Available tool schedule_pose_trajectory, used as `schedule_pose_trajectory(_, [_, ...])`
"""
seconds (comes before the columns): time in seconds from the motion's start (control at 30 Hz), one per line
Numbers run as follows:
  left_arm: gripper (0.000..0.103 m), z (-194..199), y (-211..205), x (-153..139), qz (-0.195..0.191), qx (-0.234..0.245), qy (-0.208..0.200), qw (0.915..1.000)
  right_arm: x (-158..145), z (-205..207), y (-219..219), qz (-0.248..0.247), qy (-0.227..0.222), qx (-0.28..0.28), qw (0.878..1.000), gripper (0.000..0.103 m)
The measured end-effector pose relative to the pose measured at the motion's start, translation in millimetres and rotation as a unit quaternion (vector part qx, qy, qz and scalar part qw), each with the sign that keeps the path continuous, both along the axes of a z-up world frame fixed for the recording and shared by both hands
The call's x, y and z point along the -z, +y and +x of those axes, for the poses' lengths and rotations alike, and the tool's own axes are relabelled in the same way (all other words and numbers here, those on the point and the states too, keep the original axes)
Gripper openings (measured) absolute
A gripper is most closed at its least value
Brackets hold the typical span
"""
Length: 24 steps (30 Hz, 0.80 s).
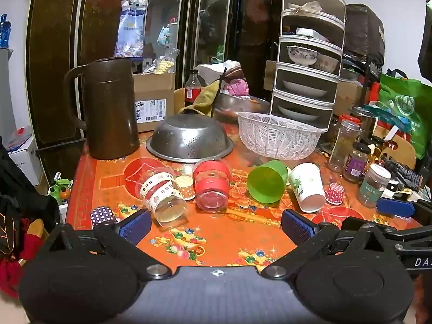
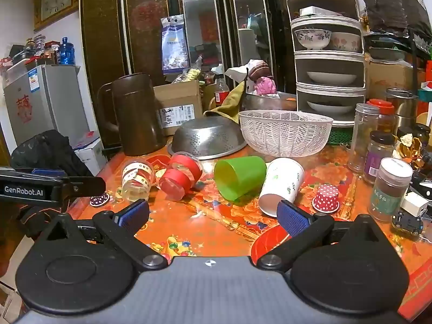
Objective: Flip cup upright
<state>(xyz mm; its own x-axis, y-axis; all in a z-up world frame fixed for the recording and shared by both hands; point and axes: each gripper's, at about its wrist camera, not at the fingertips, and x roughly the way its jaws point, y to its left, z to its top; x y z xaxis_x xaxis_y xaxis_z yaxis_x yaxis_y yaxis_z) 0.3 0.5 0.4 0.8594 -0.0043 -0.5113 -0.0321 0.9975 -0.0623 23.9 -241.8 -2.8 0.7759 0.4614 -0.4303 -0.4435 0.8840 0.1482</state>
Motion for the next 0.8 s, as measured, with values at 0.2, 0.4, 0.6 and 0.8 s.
schedule_pose_trajectory(0.2, [0.103, 4.4, 1.7, -2.7, -0.002, -0.003, 0.001, 1.0, -1.2, 0.6, -0.4, -0.003, -0.002, 0.004, 1.0, 0.102])
schedule_pose_trajectory(0.4, [0.103, -0.1, -0.4, -1.1, 0.001, -0.002, -0.003, 1.0, -8.7, -1.6, 4.7, 0.002, 0.002, 0.0, 1.0, 0.102])
schedule_pose_trajectory(0.6, [0.103, 0.3, -0.3, -0.1, -0.002, 0.0, 0.0, 1.0, -3.2, 1.2, 2.2, 0.002, 0.003, -0.004, 1.0, 0.102])
schedule_pose_trajectory(0.8, [0.103, 0.9, -0.3, 1.2, -0.004, 0.0, 0.003, 1.0, -3.1, 0.6, -0.5, 0.005, 0.005, -0.004, 1.0, 0.102])
